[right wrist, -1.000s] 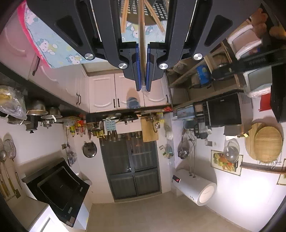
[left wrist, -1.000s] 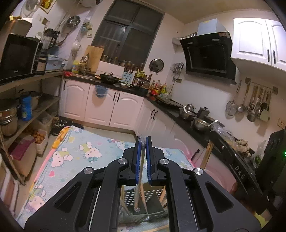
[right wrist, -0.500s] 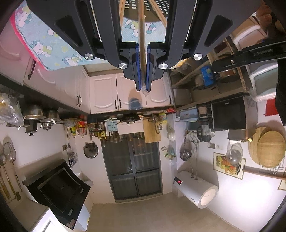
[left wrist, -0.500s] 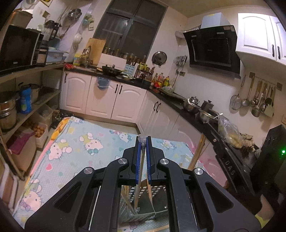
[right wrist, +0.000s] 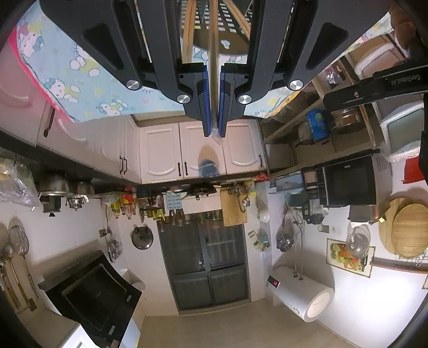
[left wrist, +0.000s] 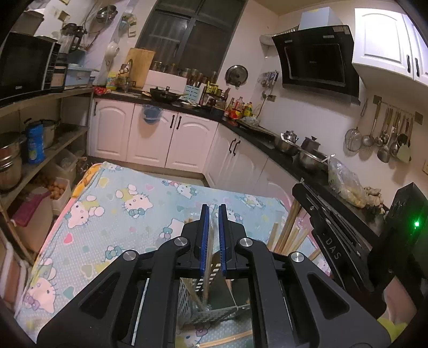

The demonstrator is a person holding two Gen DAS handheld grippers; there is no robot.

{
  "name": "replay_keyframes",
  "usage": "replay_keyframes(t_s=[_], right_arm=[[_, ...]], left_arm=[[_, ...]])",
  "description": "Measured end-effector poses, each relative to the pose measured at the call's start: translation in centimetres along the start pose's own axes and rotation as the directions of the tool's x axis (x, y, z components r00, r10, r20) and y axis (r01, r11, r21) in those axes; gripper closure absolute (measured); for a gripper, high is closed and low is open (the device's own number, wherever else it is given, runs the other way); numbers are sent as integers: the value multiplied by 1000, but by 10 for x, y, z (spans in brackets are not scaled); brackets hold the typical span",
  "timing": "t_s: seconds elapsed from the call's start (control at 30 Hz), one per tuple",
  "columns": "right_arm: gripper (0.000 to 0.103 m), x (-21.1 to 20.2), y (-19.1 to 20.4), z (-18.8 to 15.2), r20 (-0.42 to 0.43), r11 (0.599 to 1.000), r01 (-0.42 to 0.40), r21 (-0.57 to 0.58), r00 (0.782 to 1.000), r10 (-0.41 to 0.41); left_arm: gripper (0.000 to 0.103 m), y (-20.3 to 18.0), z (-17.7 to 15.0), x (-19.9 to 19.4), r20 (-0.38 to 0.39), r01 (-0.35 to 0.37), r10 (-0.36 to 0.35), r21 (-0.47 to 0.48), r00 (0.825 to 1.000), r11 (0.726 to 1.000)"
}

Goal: Organize utensils
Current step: 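Lower the chopsticks into the caddy slots and open both tools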

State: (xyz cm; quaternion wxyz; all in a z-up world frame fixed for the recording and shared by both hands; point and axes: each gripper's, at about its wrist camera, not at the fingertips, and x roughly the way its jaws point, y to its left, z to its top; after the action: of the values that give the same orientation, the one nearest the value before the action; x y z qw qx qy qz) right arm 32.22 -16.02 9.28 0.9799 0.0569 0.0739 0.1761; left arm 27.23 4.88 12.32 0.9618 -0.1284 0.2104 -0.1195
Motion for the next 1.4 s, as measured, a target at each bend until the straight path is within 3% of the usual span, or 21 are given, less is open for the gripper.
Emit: replay_keyframes(t_s=[0.57,0.8,1.13,1.4], right_arm=[[95,-28,-16,-16,-50,1000,1,28,999,0],[89,-44,-22,-20,-63,999,-1,38,998,3],[78,-60,-24,-23,-99,999,-10,42,995,14],[70,-77,-23,-32,-140,999,-19,41,990,24]], left_arm=[[101,-2,-14,-5,-32,-14,14,-11,999,1000],[92,-5,-17,-10,-37,-20,19,-9,999,1000],[67,-10,-29,-25,-62,-25,25,-2,998,1000],[58,-12,-44,-34,-90,-28,27,-7,996,1000]])
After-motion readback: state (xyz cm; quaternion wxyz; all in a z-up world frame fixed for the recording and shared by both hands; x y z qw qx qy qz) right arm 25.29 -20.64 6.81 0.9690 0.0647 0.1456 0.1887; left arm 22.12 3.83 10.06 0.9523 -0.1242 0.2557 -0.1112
